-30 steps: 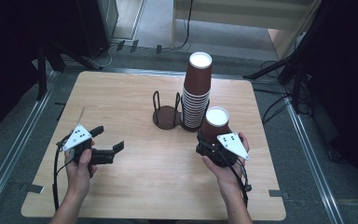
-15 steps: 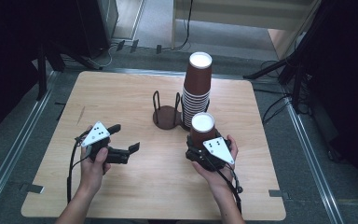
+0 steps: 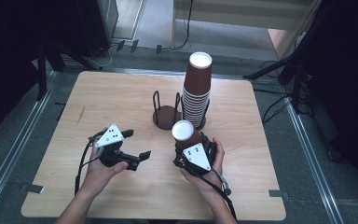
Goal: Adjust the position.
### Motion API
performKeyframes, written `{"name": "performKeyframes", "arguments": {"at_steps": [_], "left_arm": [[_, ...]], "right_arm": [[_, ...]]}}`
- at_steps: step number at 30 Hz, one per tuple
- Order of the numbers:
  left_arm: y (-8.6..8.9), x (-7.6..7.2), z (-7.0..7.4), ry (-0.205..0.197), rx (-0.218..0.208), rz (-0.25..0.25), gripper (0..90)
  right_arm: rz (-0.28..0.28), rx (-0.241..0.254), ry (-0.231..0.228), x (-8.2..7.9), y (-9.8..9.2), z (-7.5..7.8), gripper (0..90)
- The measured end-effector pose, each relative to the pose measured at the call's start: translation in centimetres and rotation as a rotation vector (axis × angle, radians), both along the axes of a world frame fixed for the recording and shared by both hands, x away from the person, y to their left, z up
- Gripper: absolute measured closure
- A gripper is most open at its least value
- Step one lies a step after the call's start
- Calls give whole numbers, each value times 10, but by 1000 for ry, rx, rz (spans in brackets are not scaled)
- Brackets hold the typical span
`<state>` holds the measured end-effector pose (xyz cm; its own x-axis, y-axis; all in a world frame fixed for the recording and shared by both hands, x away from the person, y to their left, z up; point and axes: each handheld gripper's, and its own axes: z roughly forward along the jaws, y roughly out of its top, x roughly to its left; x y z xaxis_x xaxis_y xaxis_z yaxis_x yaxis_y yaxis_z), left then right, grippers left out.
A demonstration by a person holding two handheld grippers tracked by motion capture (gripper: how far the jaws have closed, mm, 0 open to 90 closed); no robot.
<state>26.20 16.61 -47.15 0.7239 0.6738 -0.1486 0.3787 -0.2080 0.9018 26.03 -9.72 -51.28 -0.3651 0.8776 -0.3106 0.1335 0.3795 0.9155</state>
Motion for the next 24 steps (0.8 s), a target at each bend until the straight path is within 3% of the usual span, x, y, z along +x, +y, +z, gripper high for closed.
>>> {"name": "performKeyframes", "arguments": {"at_steps": [7,24], "left_arm": [[-9,-3,5,-10,21,-21,0],[-25,-7,1,31,86,-112,0]], "right_arm": [[30,-48,-11,-4,10,-7,106],[108,-166,-68,-13,31,-20,106]]}}
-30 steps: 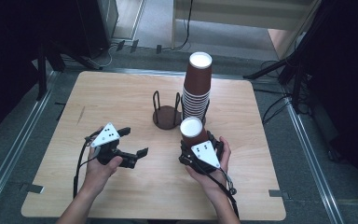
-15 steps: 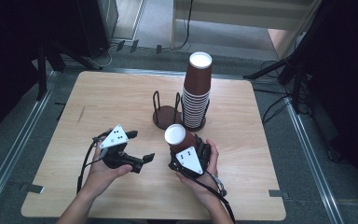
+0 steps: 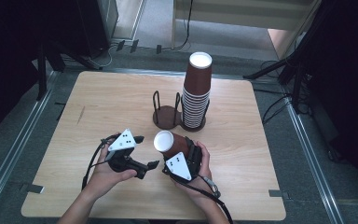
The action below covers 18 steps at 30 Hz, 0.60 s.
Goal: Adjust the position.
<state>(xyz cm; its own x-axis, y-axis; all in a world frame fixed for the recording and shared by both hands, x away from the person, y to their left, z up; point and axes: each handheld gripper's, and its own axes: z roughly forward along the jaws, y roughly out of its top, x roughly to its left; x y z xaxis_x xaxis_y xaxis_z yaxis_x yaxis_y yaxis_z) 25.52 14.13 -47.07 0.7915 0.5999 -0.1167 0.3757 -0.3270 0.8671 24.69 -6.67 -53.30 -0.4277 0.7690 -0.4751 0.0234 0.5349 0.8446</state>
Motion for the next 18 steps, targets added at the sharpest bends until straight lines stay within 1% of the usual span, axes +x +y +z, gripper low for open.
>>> {"name": "performKeyframes", "arguments": {"at_steps": [6,9,12,14,18], "left_arm": [[-1,-1,0,0,11,-9,5],[0,-1,1,-9,13,-15,7],[-1,-2,1,-21,21,-21,30],[-1,-2,1,-27,29,-25,31],[-1,-3,0,-42,50,-44,36]], "right_arm": [[31,-20,-12,-3,4,-3,106],[52,-25,-18,-5,6,-4,105],[79,-30,-20,-8,9,-5,105],[103,-35,-18,-9,9,-6,105],[122,-32,-11,-10,11,-7,105]]}}
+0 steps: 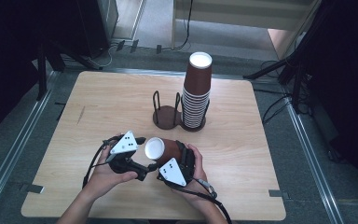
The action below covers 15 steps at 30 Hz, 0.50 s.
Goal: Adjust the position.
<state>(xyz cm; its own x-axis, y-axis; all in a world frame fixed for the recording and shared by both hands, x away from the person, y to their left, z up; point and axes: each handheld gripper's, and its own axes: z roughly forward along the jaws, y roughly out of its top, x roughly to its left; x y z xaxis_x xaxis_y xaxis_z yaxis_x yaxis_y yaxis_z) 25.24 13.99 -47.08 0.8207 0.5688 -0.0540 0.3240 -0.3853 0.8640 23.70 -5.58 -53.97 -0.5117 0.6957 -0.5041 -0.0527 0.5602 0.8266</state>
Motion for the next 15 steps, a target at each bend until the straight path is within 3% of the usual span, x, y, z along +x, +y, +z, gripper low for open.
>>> {"name": "performKeyframes", "arguments": {"at_steps": [9,15], "left_arm": [[-2,-4,2,-33,17,-42,57],[-8,-7,1,-45,44,-60,70]], "right_arm": [[86,48,21,-3,1,-1,103],[114,41,25,-6,3,-2,103]]}}
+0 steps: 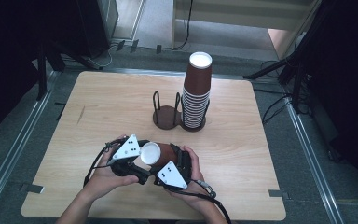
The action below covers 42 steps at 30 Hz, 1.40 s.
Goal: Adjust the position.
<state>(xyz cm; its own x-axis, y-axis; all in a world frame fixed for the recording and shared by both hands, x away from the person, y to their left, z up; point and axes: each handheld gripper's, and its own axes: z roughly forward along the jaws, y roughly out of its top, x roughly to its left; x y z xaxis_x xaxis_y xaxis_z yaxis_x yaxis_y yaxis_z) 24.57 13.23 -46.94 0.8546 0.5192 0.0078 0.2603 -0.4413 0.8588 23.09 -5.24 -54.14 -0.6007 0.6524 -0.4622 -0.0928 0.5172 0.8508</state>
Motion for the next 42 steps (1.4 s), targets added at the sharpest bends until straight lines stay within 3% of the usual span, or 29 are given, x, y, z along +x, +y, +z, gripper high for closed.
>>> {"name": "performKeyframes", "arguments": {"at_steps": [7,17,19,20,21,30,37,42], "left_arm": [[-2,0,0,14,12,3,87],[-1,-1,0,45,12,4,186],[-2,0,-1,50,13,-14,195],[-2,0,-2,54,15,-17,197],[-2,1,-3,59,9,-22,199],[2,3,-2,73,-25,-17,205],[7,2,-2,20,-32,55,205],[13,3,-2,-19,-60,135,203]], "right_arm": [[37,-10,9,-2,1,-2,102],[70,-30,1,-5,4,-3,87],[66,-8,25,-5,4,-4,66],[74,-13,89,-4,6,-3,61],[81,-18,97,-4,6,-2,60],[67,-13,37,-8,6,-2,60],[78,-2,13,-10,3,6,56],[89,41,19,-13,3,14,56]]}}
